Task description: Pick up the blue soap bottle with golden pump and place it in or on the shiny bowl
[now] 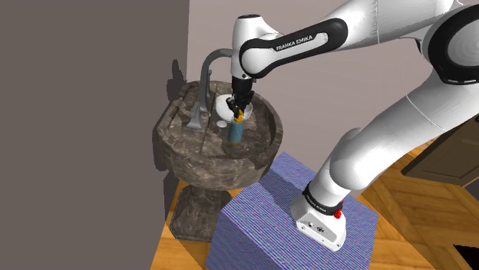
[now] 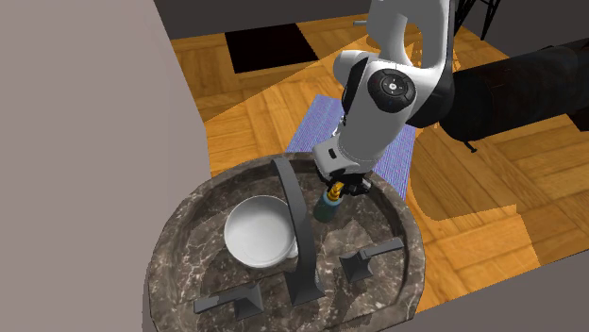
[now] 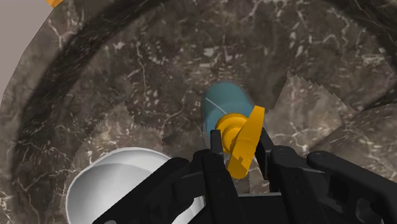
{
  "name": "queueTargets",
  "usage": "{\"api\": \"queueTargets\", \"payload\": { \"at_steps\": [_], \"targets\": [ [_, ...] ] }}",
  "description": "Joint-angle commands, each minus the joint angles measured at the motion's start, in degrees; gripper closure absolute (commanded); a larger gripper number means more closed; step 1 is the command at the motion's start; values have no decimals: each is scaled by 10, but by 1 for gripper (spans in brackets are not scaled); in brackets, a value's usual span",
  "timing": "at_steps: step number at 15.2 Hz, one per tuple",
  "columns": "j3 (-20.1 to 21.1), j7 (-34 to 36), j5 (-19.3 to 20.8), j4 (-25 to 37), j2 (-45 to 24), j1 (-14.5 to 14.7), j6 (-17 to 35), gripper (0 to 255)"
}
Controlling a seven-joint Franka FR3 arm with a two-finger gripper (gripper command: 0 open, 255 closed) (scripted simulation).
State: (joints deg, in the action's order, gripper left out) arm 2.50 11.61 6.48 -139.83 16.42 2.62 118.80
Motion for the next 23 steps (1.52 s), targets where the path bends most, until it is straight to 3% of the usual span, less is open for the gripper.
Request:
{"api": "queueTargets", "payload": {
  "at_steps": [1, 4, 23],
  "targets": [
    [0, 0, 0, 0, 0, 0, 0, 255],
    [0, 0, 0, 0, 0, 0, 0, 255],
    [0, -17, -8, 109, 44, 2, -152, 255]
  ]
}}
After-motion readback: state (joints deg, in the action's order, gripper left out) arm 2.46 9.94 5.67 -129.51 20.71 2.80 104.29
